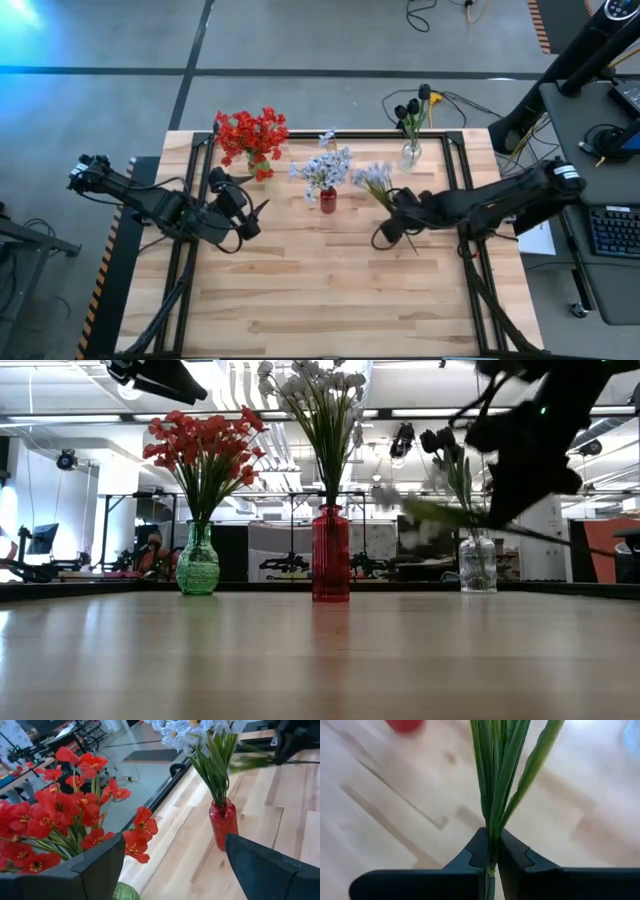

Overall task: Sort flowers into vase by color
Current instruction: Put the white flowers into the red vase

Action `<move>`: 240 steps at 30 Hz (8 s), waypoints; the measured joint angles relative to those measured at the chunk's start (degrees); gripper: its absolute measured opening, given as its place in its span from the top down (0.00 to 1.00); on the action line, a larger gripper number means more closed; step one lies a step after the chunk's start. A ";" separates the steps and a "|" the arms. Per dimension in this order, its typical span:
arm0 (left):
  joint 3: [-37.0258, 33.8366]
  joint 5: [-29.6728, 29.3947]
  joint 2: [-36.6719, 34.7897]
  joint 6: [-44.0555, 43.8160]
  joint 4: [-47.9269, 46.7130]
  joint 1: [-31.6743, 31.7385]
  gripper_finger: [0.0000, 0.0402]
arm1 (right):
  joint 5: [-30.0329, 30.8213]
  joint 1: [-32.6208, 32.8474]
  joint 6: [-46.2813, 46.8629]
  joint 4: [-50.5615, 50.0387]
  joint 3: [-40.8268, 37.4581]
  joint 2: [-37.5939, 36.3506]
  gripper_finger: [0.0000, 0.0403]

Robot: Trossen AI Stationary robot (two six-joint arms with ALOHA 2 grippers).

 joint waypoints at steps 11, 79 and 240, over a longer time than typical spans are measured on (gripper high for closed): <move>-0.01 -4.24 1.38 -2.53 0.05 0.04 0.20 | 25.85 9.70 -16.24 15.82 0.00 -7.04 0.96; -0.02 -6.01 6.32 -2.78 0.19 0.27 0.20 | 3.57 -0.31 -103.95 120.48 1.16 31.72 0.96; -0.11 11.15 18.54 29.23 43.97 8.51 0.90 | 11.00 2.28 -58.28 63.50 0.23 11.15 0.57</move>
